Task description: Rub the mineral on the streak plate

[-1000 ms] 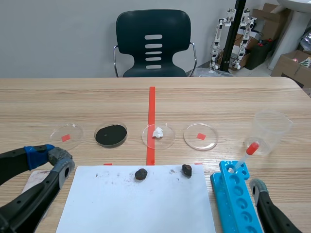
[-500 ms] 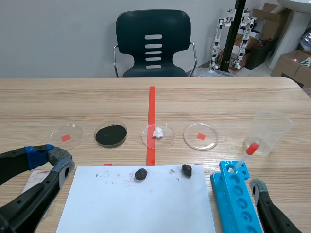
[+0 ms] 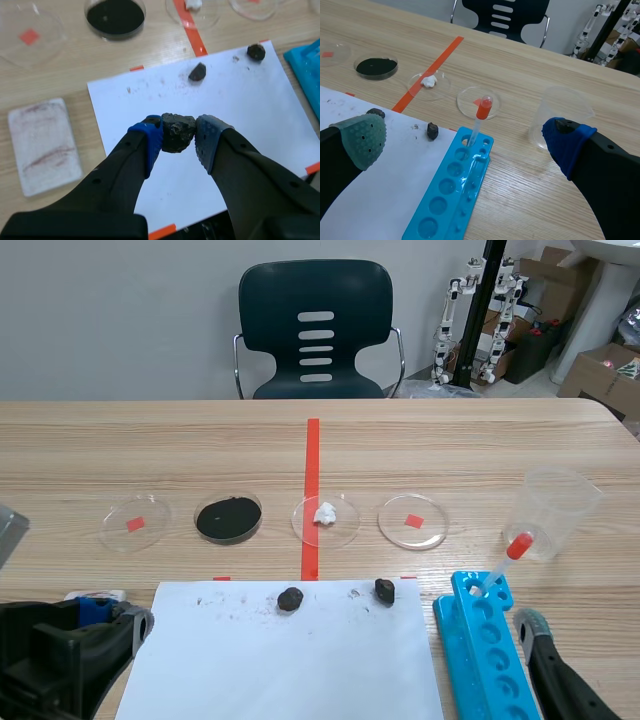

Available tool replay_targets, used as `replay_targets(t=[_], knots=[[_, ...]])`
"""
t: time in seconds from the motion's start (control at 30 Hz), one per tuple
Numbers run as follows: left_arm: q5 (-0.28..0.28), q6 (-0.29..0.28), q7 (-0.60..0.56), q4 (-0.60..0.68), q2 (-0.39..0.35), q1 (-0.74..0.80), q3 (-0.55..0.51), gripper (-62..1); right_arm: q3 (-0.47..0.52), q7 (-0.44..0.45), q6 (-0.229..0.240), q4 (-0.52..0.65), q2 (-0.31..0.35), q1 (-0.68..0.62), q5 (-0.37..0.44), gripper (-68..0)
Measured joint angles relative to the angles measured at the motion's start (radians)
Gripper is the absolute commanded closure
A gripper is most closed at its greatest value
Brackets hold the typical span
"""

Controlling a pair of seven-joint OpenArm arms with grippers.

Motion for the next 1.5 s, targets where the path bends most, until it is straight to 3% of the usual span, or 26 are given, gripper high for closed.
replay_targets(t=[0.1,0.2,0.33,0.47,0.63,0.97,1.1,1.5], knots=[[-0.036,0.012,0.188,0.0,0.006,-0.08,0.0,-5.5,0.0,0.0,0.0,0.0,0.0,0.0,0.0,-67.9],[-0.037,0.018,0.322,0.0,0.008,-0.162,0.0,-5.5,0.0,0.0,0.0,0.0,0.0,0.0,0.0,-67.9],[-0.04,0.093,0.519,-0.006,0.008,-0.292,0.0,-5.5,0.0,0.0,0.0,0.0,0.0,0.0,0.0,-67.9],[-0.073,0.146,0.634,-0.073,0.008,-0.436,0.0,-5.5,0.0,0.0,0.0,0.0,0.0,0.0,0.0,-67.9],[-0.08,0.173,0.758,-0.231,0.021,-0.596,0.0,-5.5,0.0,0.0,0.0,0.0,0.0,0.0,0.0,-67.9],[-0.107,0.188,0.911,-0.511,0.036,-0.809,0.0,-5.5,0.0,0.0,0.0,0.0,0.0,0.0,0.0,-67.9],[-0.107,0.185,0.918,-0.616,0.036,-0.873,0.0,-5.5,0.0,0.0,0.0,0.0,0.0,0.0,0.0,-67.9],[-0.103,0.097,0.937,-0.794,0.063,-0.964,0.0,-5.5,0.0,0.0,0.0,0.0,0.0,0.0,0.0,-67.9]])
